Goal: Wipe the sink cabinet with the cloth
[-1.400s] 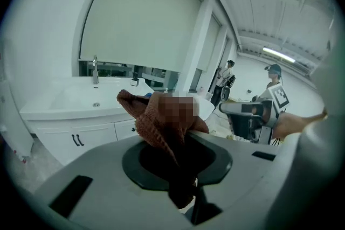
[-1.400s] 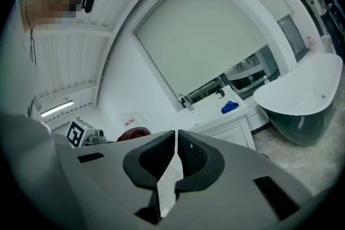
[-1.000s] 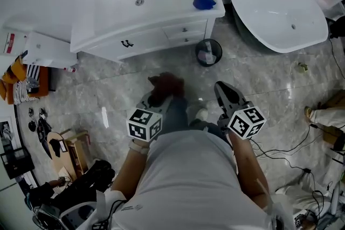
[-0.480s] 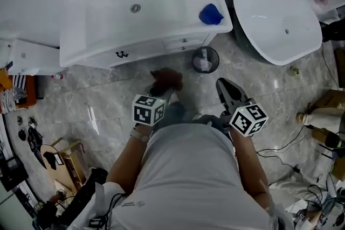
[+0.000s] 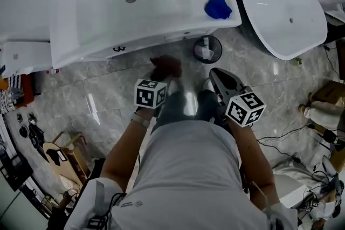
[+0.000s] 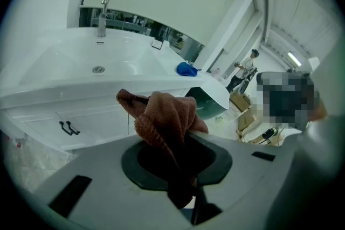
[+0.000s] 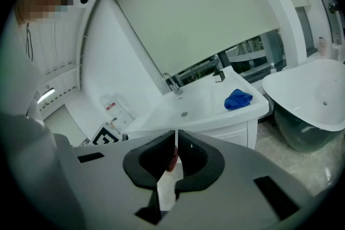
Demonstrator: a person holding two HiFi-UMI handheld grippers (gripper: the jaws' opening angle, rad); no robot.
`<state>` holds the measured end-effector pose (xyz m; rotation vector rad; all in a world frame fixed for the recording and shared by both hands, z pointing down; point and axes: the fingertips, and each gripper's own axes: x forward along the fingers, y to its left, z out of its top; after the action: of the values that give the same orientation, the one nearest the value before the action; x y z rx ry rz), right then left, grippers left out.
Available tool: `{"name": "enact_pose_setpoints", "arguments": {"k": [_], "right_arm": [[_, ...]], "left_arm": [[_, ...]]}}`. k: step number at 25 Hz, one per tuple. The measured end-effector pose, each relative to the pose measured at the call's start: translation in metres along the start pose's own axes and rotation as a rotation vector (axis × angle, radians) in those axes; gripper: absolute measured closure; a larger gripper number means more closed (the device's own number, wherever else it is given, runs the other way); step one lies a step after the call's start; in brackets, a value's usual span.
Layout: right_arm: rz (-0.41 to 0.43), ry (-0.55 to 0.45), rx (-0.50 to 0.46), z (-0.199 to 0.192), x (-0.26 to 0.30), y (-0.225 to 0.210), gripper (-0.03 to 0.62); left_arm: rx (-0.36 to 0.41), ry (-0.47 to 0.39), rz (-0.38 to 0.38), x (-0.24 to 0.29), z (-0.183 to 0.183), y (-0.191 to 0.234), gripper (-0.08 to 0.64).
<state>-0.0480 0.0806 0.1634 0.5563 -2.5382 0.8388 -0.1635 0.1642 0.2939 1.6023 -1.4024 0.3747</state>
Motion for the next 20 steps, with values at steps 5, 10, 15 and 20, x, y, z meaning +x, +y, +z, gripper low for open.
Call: {"name": "enact_pose_setpoints", "arguments": {"k": [5,10,15,20], "right_arm": [[-0.018,0.021,-0.008,-0.015,0.031,-0.040,0.560],[-0.066,0.024,-0.010,-0.038,0.052,-0.083,0.560],[-0.132,0.026,-0.002,-0.066,0.073,-0.124,0.561],[-0.245,-0.042,0.053,-0.087,0.094,-0.157,0.561]], "left_arm": [[-0.052,-0.020,0.041,0.035,0.016,0.015,0.494],[-0.079,-0.020,0.093,0.068,0.020,0.024,0.494],[-0.117,-0.020,0.169,0.096,0.012,0.039,0.494],[-0.158,-0.051,0.233,0.120,0.007,0.057,0.493]]}}
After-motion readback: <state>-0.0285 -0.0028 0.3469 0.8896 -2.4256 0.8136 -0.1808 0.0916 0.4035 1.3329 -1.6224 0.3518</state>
